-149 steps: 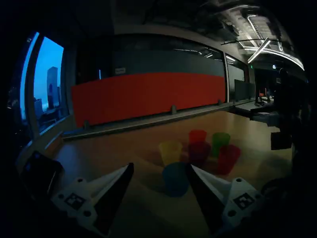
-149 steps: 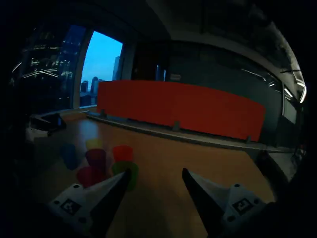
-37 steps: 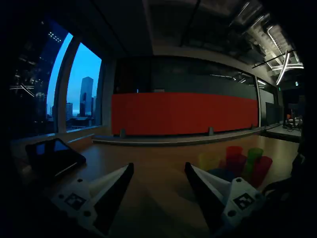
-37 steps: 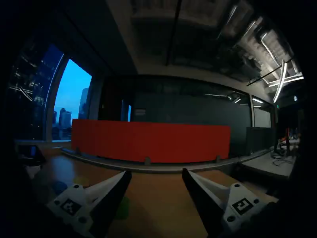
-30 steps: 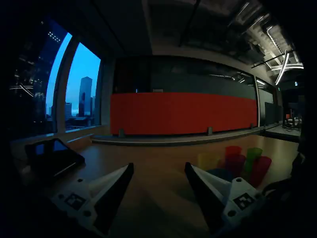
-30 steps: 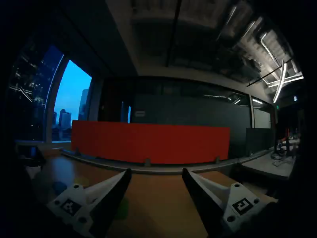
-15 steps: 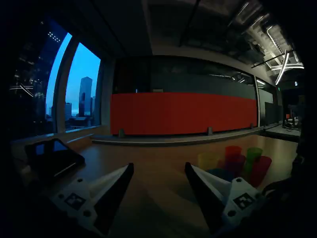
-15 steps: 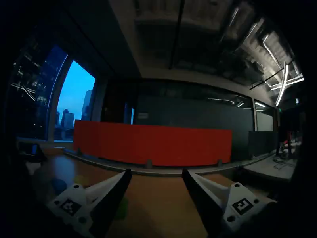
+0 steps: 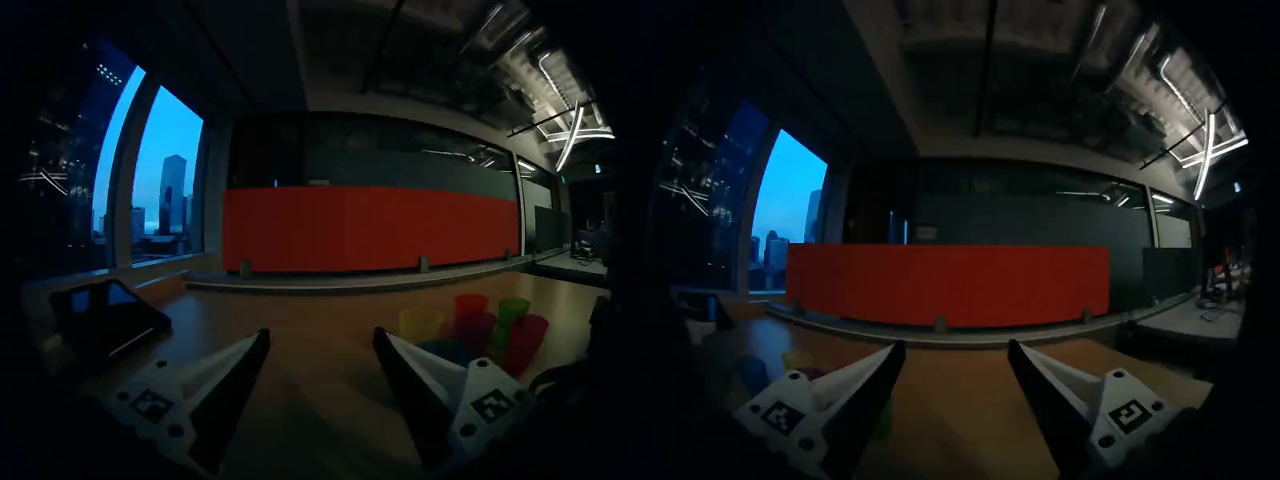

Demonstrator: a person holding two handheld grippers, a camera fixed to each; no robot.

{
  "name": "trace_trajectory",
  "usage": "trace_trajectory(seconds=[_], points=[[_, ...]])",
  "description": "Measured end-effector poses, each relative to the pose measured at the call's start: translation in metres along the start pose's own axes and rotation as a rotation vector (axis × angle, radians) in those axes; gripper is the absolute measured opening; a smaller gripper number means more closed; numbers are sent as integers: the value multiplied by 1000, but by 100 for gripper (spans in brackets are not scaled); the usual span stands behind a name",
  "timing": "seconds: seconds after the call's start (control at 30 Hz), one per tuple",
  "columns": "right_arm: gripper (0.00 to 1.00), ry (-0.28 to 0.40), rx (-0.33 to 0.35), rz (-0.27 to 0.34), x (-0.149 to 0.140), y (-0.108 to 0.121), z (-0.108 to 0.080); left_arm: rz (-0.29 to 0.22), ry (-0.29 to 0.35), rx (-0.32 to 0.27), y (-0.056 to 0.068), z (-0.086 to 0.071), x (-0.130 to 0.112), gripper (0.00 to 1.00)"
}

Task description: Pour water

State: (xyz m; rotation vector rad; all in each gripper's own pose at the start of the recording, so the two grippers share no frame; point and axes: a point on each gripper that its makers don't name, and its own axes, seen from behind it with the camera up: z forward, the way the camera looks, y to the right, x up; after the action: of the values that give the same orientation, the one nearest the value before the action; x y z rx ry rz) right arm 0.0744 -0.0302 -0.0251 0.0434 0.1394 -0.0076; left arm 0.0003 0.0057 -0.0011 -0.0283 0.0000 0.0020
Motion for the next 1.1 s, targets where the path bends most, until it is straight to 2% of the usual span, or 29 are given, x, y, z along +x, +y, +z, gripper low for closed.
trace_trajectory(seconds=[0.37, 0.67, 1.1], points=[[99, -33, -15, 4, -31, 14, 3, 0, 0, 0, 0, 0, 0, 95], [99, -68, -25, 33, -47, 25, 7, 0, 0, 0, 0, 0, 0, 95], [99, -112, -39, 7, -67, 31, 12, 0, 0, 0, 0, 0, 0, 95]])
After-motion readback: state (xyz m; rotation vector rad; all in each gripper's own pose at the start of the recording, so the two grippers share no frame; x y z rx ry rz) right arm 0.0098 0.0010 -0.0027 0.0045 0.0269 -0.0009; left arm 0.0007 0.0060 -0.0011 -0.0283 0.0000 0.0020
